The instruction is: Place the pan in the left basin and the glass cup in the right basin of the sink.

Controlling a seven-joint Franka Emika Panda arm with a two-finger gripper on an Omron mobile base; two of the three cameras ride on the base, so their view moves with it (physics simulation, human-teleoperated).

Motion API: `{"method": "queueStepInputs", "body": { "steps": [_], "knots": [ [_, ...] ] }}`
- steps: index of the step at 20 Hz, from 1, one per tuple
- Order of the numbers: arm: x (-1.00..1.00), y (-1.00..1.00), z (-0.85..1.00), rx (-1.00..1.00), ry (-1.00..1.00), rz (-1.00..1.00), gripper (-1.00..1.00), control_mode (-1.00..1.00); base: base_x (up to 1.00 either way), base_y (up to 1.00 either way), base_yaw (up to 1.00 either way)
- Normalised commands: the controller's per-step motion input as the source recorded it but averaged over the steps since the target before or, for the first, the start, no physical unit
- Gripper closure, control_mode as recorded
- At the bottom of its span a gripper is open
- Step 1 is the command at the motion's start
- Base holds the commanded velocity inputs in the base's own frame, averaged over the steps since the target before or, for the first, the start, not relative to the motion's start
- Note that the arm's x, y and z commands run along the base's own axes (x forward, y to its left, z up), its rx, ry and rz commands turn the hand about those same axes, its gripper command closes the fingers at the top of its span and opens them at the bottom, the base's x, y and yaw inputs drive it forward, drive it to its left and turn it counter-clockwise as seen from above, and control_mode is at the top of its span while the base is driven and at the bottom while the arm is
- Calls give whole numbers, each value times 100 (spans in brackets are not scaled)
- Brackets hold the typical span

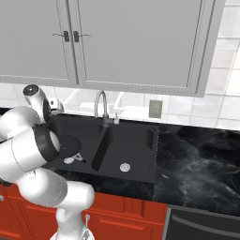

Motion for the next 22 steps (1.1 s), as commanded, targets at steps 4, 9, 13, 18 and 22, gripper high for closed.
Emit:
{"method": "queueStepInputs", "body": {
  "steps": [4,9,13,18,22],
  "knots": [
    [0,32,0,0,0,0,-100,-100,0,0,0],
    [0,46,0,0,0,0,-100,-100,0,0,0],
    [0,41,0,0,0,0,-100,-100,0,0,0],
    [0,39,3,0,0,0,-100,-100,0,0,0],
    [0,27,16,0,0,0,-100,-100,0,0,0]
  ]
}}
